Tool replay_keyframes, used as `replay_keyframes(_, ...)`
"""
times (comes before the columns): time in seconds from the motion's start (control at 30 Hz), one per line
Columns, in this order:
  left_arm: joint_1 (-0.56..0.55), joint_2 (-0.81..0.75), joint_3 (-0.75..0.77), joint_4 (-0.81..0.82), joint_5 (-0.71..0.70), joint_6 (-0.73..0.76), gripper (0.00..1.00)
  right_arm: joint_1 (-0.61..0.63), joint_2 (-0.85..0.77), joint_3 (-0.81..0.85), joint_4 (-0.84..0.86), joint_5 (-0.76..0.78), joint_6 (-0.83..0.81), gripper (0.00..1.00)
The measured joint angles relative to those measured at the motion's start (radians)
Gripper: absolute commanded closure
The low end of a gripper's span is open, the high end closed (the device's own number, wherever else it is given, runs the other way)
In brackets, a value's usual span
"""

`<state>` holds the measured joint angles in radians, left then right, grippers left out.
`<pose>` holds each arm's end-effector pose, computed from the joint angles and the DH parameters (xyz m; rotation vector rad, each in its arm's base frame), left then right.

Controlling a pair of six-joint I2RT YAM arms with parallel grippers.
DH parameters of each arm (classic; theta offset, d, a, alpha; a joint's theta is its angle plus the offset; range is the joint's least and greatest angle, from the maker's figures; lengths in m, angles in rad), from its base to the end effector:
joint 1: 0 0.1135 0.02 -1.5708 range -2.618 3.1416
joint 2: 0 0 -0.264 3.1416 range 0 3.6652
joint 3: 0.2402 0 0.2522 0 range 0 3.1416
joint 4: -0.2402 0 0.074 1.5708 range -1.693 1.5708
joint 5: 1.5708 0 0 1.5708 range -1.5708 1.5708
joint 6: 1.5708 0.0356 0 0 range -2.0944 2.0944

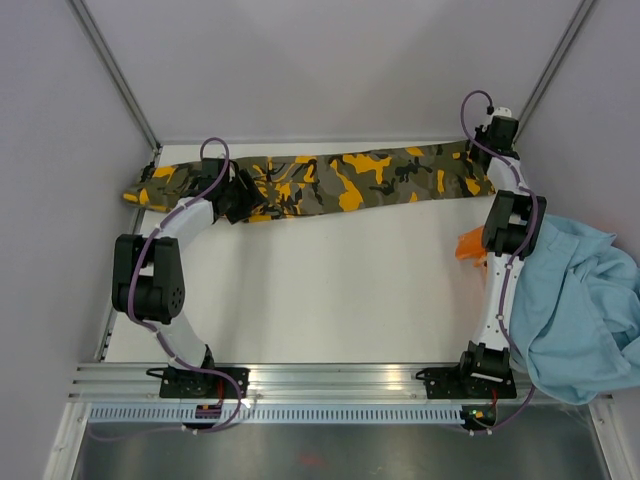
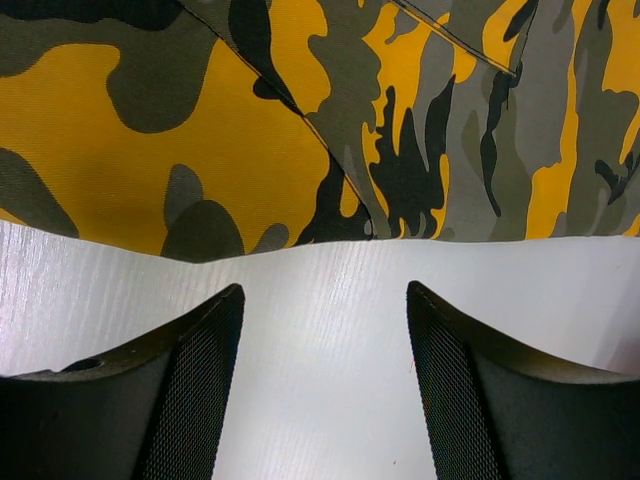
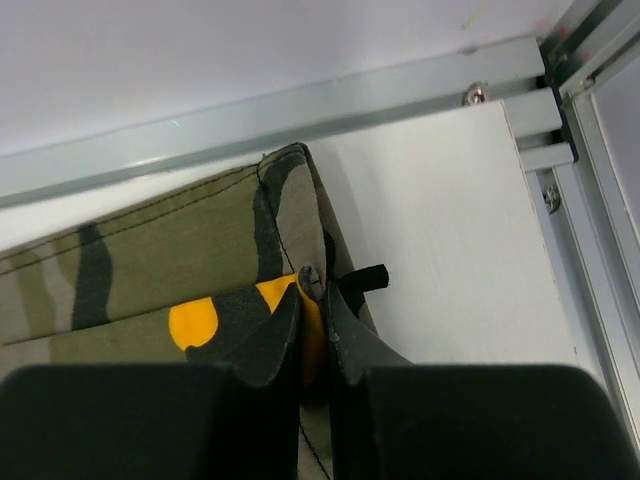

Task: Fold and stack the trousers
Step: Fold the trousers

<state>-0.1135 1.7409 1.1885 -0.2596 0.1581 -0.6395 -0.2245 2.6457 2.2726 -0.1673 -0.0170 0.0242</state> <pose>0.3767 -0.0486 0.2170 -0.5595 2.3743 -0.5370 0.5813 -0.1321 0.1493 0.2520 2.0977 -0.1017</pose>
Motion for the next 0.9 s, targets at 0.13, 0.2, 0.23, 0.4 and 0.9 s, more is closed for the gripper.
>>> replay_keyframes(0.13, 0.000, 0.000, 0.000, 0.000, 0.000, 0.000, 0.28, -0.001, -0.028, -0.010, 0.027, -0.036, 0.010, 0.89)
replay_keyframes(0.2, 0.000, 0.000, 0.000, 0.000, 0.000, 0.000, 0.28, -0.001, -0.044, -0.011, 0.045, -0.052, 0.015, 0.88)
replay_keyframes(0.23, 0.000, 0.000, 0.000, 0.000, 0.000, 0.000, 0.28, -0.001, -0.050, -0.013, 0.053, -0.058, 0.017, 0.87)
replay_keyframes(0.4, 0.000, 0.000, 0.000, 0.000, 0.001, 0.000, 0.28, 0.001, -0.077, -0.013, 0.086, -0.084, 0.030, 0.75)
replay_keyframes(0.9, 0.000, 0.020, 0.002, 0.004, 0.001, 0.000, 0.28, 0.003, -0.049, 0.002, 0.132, -0.116, 0.030, 0.54)
